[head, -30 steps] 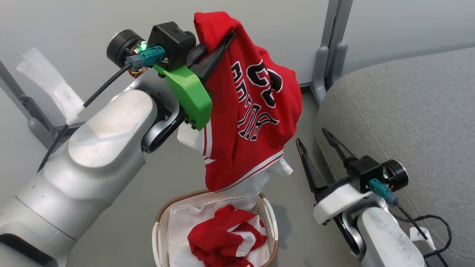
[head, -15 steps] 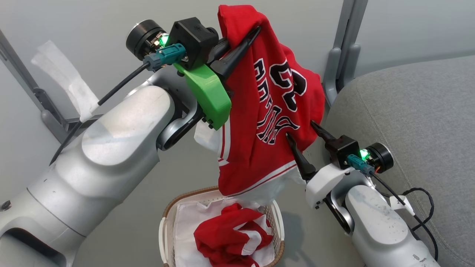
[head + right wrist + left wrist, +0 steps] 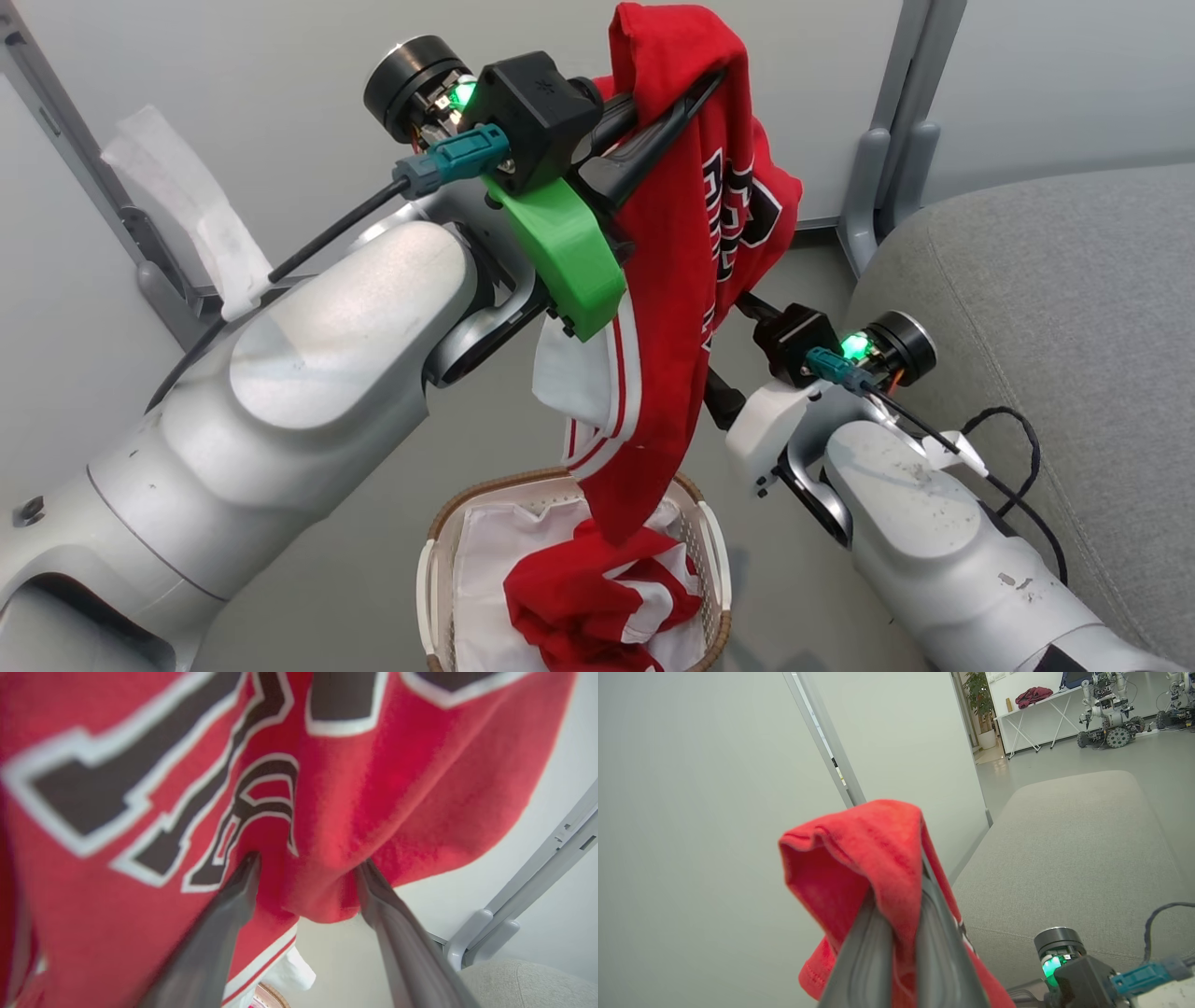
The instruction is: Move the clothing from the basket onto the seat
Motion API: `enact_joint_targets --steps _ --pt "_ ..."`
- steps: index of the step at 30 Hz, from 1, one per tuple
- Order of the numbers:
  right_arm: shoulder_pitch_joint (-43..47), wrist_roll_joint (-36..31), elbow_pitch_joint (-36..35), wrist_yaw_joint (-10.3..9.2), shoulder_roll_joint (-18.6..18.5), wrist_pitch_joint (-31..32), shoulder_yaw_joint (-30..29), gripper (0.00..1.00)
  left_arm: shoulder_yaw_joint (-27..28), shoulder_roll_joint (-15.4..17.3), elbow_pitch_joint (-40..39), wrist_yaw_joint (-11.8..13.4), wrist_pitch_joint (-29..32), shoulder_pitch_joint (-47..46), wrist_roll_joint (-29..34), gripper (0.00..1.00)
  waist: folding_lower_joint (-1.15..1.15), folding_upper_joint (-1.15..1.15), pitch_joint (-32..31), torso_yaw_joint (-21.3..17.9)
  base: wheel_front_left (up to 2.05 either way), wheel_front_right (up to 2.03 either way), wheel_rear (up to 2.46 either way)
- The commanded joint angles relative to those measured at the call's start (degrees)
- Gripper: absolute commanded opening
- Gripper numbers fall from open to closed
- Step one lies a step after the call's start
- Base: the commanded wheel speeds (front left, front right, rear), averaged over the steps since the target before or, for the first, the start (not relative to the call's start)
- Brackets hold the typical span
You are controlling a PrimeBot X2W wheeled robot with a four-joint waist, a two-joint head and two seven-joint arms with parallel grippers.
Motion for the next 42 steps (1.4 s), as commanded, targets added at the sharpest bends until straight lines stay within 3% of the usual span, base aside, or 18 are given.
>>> enact_joint_targets --steps 1,2,4,13,23,24,26,42 --pt "-1.1 1.0 0.9 -0.05 -0.3 0.0 1.0 0.94 0.0 0.0 -0.2 0.1 -0.2 -0.6 -0.1 0.00 0.00 0.00 -0.1 0.2 0.00 0.00 0.00" --pt "-1.8 1.6 1.4 -0.05 -0.3 0.0 2.2 0.39 0.0 0.1 -0.3 0.1 -0.2 -0.5 -0.2 0.00 0.00 0.00 -0.2 0.3 0.00 0.00 0.00" --pt "-3.0 2.6 2.0 -0.06 -0.3 0.0 3.3 0.00 0.0 0.3 -0.2 0.2 -0.2 0.0 -0.5 0.00 0.00 0.00 -0.2 0.5 0.00 0.00 0.00" --pt "-2.4 4.8 0.4 -0.06 -0.9 0.0 3.9 0.00 0.7 2.5 1.6 1.1 0.0 2.4 -2.2 0.00 0.00 0.00 -0.3 0.3 0.00 0.00 0.00" --pt "0.5 6.3 -5.5 -0.06 -4.1 0.0 0.1 0.00 2.0 5.1 8.5 2.3 -1.2 7.0 -5.0 0.00 0.00 0.00 -0.1 -2.2 0.00 0.00 0.00" --pt "0.7 6.3 -6.2 -0.06 -4.4 0.0 -0.3 0.00 2.2 5.1 9.1 2.3 -1.8 7.5 -5.3 0.25 0.00 0.00 -0.1 -2.6 0.00 0.00 0.00" --pt "0.8 6.2 -7.5 -0.06 -4.8 0.0 -1.1 0.00 2.3 5.0 10.0 2.1 -2.9 8.6 -5.7 1.00 0.00 0.00 0.1 -3.3 0.00 0.00 0.00" --pt "-0.1 2.7 -9.4 -0.06 -10.0 0.0 -10.0 0.00 0.8 2.0 9.8 1.1 -8.4 17.8 -5.1 1.00 0.00 0.00 1.8 -8.1 0.00 0.00 0.00"
